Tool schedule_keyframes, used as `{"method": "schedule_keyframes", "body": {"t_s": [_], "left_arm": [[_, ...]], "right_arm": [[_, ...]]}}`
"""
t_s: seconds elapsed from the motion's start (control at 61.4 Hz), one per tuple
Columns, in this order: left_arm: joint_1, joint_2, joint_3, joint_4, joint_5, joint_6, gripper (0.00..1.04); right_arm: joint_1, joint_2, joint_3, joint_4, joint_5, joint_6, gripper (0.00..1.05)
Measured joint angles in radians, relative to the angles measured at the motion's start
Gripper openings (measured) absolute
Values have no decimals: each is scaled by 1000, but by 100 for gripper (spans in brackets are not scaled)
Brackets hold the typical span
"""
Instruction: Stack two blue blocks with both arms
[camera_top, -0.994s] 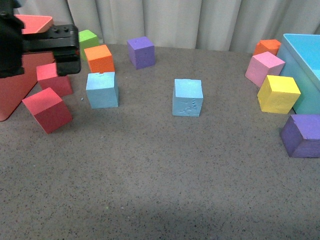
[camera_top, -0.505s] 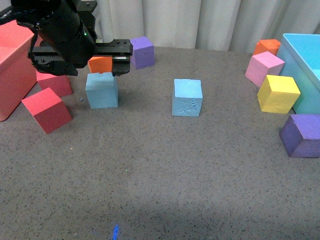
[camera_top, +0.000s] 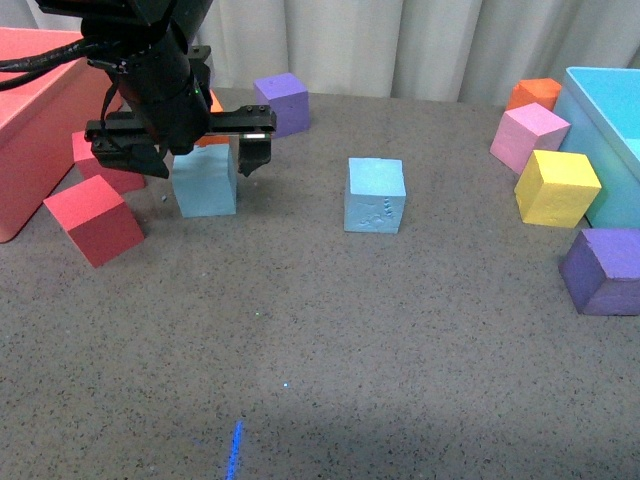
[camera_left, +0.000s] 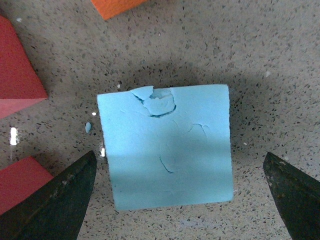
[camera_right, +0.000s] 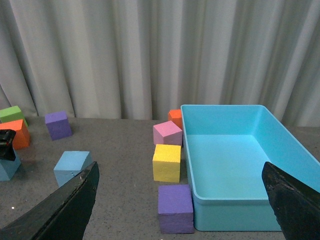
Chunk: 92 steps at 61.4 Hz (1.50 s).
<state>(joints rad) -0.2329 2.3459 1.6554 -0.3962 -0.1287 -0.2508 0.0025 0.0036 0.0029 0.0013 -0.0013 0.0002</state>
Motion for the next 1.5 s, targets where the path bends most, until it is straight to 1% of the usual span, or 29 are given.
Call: {"method": "schedule_keyframes", "body": {"t_s": [0.114,0.163,0.196,0.212,0.244,0.261,0.277,0.293,0.326,0.342,0.424,0.522,0.603,0.766,0.864,0.994,1.19,1.271,1.385,1.5], "left_arm": [[-3,31,40,-24,-19,-6,98],[-5,39,56,-47,-23,-18,90],[-5,42,61,-52,-21,-23,86],[-6,46,68,-58,-22,-25,82],[-6,48,71,-59,-21,-26,79],[-6,50,75,-60,-22,-30,74],[-6,50,76,-61,-22,-30,74],[-7,52,80,-64,-25,-31,70],[-7,53,83,-64,-27,-32,67],[-8,53,85,-64,-29,-34,63],[-10,53,86,-64,-26,-41,55],[-15,44,73,-63,-25,-41,50],[-23,19,42,-60,-16,-41,48],[-58,-58,-15,-44,-7,-39,46],[-117,-157,-27,-47,-4,-53,45],[-179,-206,-19,-66,-10,-77,45],[-279,-190,49,-123,-45,-100,44],[-327,-145,121,-168,-62,-122,44],[-360,-93,192,-197,-96,-130,44],[-376,-44,251,-222,-123,-136,44]], "right_arm": [[0,0,0,0,0,0,95],[0,0,0,0,0,0,95],[0,0,0,0,0,0,95],[0,0,0,0,0,0,95],[0,0,0,0,0,0,95],[0,0,0,0,0,0,95],[0,0,0,0,0,0,95],[0,0,0,0,0,0,95],[0,0,0,0,0,0,95],[0,0,0,0,0,0,95],[0,0,0,0,0,0,95],[0,0,0,0,0,0,95],[0,0,0,0,0,0,95],[0,0,0,0,0,0,95],[0,0,0,0,0,0,95],[0,0,0,0,0,0,95],[0,0,0,0,0,0,95],[0,0,0,0,0,0,95],[0,0,0,0,0,0,95],[0,0,0,0,0,0,95]]}}
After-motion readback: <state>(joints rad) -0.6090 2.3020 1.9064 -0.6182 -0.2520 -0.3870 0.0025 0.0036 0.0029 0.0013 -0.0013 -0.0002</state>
